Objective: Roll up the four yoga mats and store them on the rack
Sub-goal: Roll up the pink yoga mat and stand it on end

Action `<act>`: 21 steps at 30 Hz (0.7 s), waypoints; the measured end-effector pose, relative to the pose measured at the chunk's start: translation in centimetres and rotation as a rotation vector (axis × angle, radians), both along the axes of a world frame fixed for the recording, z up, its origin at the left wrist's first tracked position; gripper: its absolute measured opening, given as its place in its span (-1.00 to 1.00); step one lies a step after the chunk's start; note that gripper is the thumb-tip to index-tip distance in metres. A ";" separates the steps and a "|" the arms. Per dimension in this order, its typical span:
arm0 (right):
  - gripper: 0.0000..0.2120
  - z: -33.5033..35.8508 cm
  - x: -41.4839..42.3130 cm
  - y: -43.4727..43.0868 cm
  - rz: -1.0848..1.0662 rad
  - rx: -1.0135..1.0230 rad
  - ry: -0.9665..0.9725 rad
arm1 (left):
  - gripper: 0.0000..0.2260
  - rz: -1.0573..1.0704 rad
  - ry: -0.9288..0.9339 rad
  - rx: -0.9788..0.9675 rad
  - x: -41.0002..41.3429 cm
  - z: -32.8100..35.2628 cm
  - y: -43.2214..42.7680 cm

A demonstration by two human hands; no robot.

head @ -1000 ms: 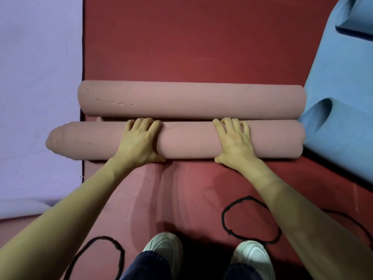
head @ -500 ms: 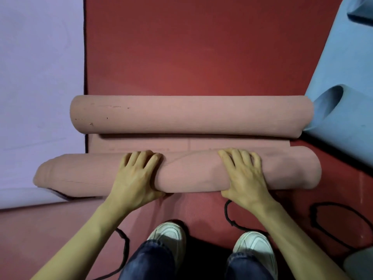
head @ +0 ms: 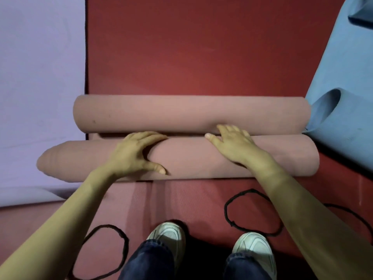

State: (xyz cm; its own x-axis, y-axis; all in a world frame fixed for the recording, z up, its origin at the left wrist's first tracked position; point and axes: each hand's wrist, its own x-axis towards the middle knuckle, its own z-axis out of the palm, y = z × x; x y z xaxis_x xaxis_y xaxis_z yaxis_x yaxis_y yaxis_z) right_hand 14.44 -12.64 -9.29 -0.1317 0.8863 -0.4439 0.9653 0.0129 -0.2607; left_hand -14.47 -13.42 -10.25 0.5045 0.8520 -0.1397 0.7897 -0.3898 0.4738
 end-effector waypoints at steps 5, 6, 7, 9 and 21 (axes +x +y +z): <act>-0.31 -0.1 -0.3 0.9 -0.101 0.197 0.080 | -0.66 0.402 -0.163 0.364 1.4 -2.0 1.6; -0.33 -0.3 -0.3 0.2 -0.088 0.216 0.044 | -0.71 0.445 -0.130 0.402 2.3 -2.4 1.9; -0.33 -0.6 -0.3 -0.5 -0.058 0.241 0.010 | -0.72 0.455 -0.119 0.412 2.9 -2.5 2.2; -0.28 -1.1 -0.2 -1.5 -0.010 0.279 0.005 | -0.70 0.449 -0.144 0.382 3.5 -2.3 2.8; 0.30 0.4 0.9 4.3 0.247 0.092 -0.144 | 0.19 0.090 0.498 0.110 3.8 -0.3 5.1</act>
State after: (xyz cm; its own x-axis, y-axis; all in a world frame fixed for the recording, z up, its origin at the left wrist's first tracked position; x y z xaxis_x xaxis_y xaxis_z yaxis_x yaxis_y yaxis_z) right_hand 15.35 -8.31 -8.93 -0.2896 0.8728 -0.3930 0.9571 0.2690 -0.1077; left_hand -10.69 -8.36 -10.58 0.3235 0.9121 -0.2518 0.9417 -0.3363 -0.0083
